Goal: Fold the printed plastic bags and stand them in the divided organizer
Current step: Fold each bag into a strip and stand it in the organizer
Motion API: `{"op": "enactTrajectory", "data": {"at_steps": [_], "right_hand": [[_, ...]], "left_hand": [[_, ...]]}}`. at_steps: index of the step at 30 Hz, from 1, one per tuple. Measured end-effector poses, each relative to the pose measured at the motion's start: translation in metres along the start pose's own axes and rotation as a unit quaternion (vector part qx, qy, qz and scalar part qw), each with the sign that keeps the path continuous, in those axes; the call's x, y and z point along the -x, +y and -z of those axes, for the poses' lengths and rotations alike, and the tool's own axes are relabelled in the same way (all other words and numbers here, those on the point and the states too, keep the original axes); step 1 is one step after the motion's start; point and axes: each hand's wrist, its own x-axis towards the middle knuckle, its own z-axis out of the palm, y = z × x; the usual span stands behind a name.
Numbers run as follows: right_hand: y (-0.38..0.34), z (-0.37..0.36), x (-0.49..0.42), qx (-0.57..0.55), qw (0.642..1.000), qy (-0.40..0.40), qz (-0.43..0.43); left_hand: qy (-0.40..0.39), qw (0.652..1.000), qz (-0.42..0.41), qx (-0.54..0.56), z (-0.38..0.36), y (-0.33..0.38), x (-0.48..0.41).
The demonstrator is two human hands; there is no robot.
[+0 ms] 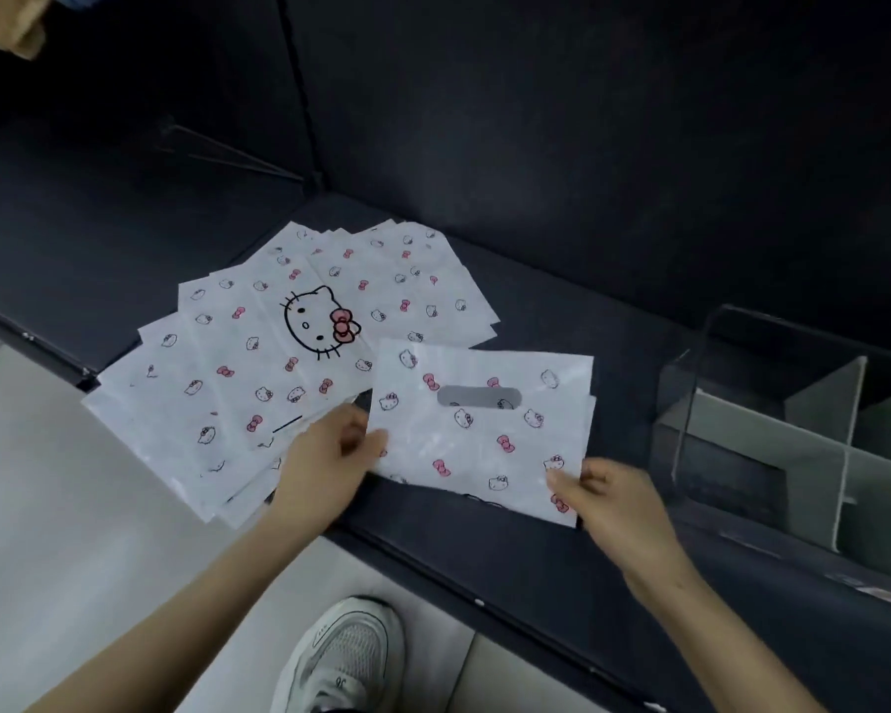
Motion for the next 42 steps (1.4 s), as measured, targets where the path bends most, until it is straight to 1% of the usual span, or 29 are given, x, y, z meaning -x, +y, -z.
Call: {"op": "enactTrajectory", "data": {"at_steps": [3, 5, 8, 10, 11, 13, 15, 17, 19, 21, 22, 24, 28, 30, 34, 38, 42], "right_hand": [[0.009, -0.009, -0.004, 0.083, 0.995, 0.051, -0.005], [0.008, -0.010, -0.005, 0.121, 0.989, 0.084, 0.003], [0.008, -0.011, -0.006, 0.174, 0.979, 0.107, 0.012], [0.012, -0.012, -0.008, 0.198, 0.973, 0.121, 0.016], [0.014, -0.012, -0.010, 0.205, 0.970, 0.128, 0.020], [0.017, -0.011, -0.012, 0.211, 0.967, 0.138, 0.027], [0.018, -0.010, -0.012, 0.214, 0.966, 0.138, 0.034], [0.020, -0.011, -0.013, 0.213, 0.967, 0.137, 0.039], [0.021, -0.010, -0.014, 0.210, 0.967, 0.141, 0.041], [0.022, -0.009, -0.015, 0.205, 0.967, 0.144, 0.041], [0.023, -0.008, -0.016, 0.205, 0.967, 0.144, 0.042], [0.024, -0.006, -0.016, 0.206, 0.967, 0.140, 0.047], [0.028, 0.003, -0.013, 0.209, 0.970, 0.115, 0.054], [0.032, 0.010, -0.010, 0.208, 0.971, 0.103, 0.049], [0.040, 0.023, -0.007, 0.185, 0.978, 0.096, 0.027], [0.042, 0.031, -0.006, 0.192, 0.978, 0.079, 0.020], [0.039, 0.043, -0.015, 0.198, 0.978, 0.061, 0.005]], "left_hand": [[0.027, 0.995, 0.006, -0.092, -0.011, -0.014, 0.002], [0.042, 0.992, 0.000, -0.119, -0.014, -0.012, 0.001], [0.055, 0.987, -0.010, -0.151, -0.017, -0.009, -0.002], [0.069, 0.982, -0.031, -0.175, -0.021, -0.008, -0.006], [0.082, 0.976, -0.059, -0.193, -0.023, -0.008, -0.007], [0.097, 0.951, -0.150, -0.251, -0.026, -0.010, -0.011], [0.086, 0.923, -0.238, -0.289, -0.030, -0.015, -0.017], [0.028, 0.899, -0.309, -0.307, -0.036, -0.021, -0.022], [-0.043, 0.877, -0.350, -0.326, -0.044, -0.025, -0.023], [-0.089, 0.860, -0.354, -0.356, -0.052, -0.027, -0.021], [-0.099, 0.856, -0.347, -0.370, -0.054, -0.028, -0.019], [-0.091, 0.855, -0.331, -0.388, -0.058, -0.028, -0.013], [-0.053, 0.872, -0.285, -0.394, -0.066, -0.024, 0.023], [-0.057, 0.873, -0.280, -0.396, -0.069, -0.022, 0.038], [-0.064, 0.863, -0.305, -0.399, -0.071, -0.014, 0.034], [-0.074, 0.868, -0.309, -0.381, -0.075, -0.013, 0.024], [-0.082, 0.854, -0.336, -0.389, -0.077, -0.018, 0.021]]}}
